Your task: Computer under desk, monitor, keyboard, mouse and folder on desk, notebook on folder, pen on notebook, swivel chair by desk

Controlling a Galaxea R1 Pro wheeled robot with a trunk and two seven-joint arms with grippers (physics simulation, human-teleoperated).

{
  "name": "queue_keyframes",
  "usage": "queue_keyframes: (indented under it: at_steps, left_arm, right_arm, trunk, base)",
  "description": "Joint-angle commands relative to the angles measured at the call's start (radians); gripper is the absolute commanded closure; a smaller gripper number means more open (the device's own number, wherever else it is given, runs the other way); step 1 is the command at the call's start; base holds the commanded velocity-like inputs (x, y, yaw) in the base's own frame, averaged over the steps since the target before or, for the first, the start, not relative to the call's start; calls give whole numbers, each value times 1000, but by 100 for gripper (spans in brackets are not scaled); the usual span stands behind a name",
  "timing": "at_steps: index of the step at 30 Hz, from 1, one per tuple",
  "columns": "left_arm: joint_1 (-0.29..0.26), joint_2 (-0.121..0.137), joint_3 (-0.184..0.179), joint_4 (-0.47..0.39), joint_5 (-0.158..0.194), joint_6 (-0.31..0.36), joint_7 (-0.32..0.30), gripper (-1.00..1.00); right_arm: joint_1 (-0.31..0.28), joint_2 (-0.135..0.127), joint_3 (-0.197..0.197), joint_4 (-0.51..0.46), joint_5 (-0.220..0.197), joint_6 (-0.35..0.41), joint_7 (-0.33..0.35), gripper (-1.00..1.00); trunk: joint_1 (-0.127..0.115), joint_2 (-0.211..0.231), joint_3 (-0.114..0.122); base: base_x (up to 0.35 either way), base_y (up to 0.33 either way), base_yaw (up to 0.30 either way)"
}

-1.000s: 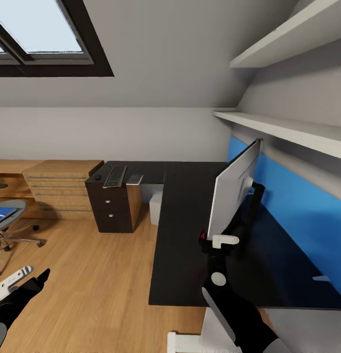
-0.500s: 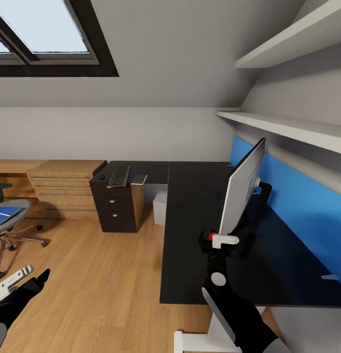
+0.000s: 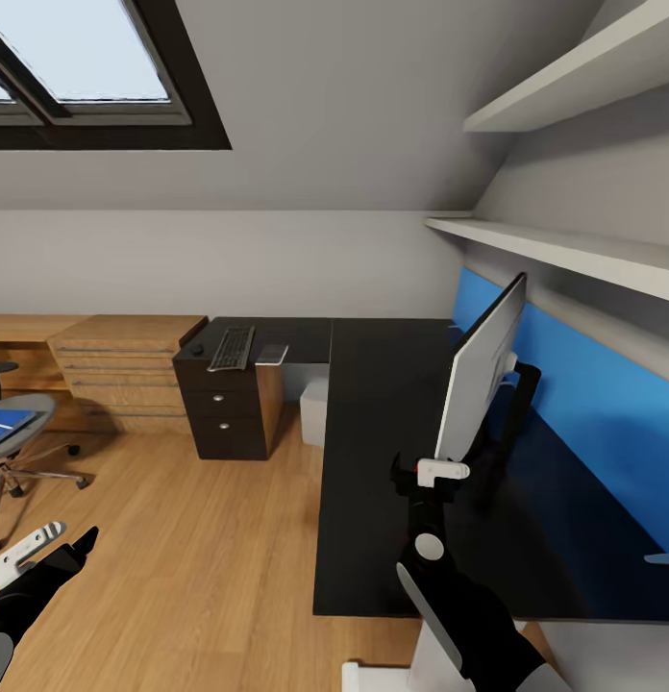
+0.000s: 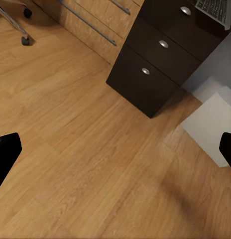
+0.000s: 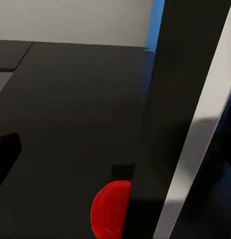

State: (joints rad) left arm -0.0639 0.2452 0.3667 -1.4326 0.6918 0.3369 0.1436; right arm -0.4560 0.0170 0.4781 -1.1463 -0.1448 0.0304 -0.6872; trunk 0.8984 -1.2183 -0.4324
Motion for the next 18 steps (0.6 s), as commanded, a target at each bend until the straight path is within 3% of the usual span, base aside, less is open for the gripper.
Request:
queue_keyframes:
  at_steps: [1, 12, 18]
  left_arm:
    - [-1, 0, 0, -2, 11, 5, 7, -100]
    - [-1, 0, 0, -2, 11, 7, 7, -100]
    - [-1, 0, 0, -2, 11, 8, 7, -100]
  right_arm:
    - [-1, 0, 0, -1, -5, 3, -6, -100]
    - [-1, -1, -9, -3, -6, 1, -21, -100]
    - [-1, -2, -10, -2, -6, -8, -21, -100]
  trunk:
    - [0, -1, -1]
    - [0, -1, -1]
    - [0, -1, 5]
  base:
    - [26, 0, 0]
    - [5, 0, -6]
    - [0, 0, -138]
